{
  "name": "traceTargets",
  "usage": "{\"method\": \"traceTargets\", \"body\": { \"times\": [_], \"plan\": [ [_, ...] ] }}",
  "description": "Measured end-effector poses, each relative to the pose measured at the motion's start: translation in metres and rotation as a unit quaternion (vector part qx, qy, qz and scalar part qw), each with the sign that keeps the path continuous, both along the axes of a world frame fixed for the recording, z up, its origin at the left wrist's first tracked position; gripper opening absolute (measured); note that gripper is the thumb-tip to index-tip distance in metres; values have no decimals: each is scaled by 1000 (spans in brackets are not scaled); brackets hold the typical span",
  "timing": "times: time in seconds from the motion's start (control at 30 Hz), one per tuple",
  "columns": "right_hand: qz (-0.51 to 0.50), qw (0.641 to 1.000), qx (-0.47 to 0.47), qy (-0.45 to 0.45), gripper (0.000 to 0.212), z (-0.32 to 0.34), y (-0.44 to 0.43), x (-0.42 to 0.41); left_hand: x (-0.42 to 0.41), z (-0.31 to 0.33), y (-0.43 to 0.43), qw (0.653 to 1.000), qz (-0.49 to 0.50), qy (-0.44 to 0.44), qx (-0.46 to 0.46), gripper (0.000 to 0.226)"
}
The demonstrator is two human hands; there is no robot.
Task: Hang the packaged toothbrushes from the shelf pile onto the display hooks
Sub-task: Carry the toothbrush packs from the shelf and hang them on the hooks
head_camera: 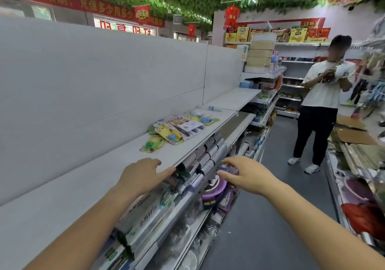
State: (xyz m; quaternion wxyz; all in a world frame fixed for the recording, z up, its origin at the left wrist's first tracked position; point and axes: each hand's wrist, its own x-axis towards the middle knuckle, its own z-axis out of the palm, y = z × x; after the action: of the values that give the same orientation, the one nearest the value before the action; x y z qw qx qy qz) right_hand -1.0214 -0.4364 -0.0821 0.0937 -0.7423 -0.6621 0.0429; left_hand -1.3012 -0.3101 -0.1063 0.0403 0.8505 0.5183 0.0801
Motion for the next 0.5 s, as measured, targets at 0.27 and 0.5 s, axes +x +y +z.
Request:
{"method": "traceTargets", "body": {
  "times": [0.27, 0.5],
  "plan": [
    [46, 999, 21, 12, 84, -4, 109, 138, 130, -2, 79, 996, 91, -19, -1, 91],
    [81, 996, 15, 18, 98, -1, 214, 239, 203, 6, 146, 987, 158, -30, -13, 75]
  ]
}}
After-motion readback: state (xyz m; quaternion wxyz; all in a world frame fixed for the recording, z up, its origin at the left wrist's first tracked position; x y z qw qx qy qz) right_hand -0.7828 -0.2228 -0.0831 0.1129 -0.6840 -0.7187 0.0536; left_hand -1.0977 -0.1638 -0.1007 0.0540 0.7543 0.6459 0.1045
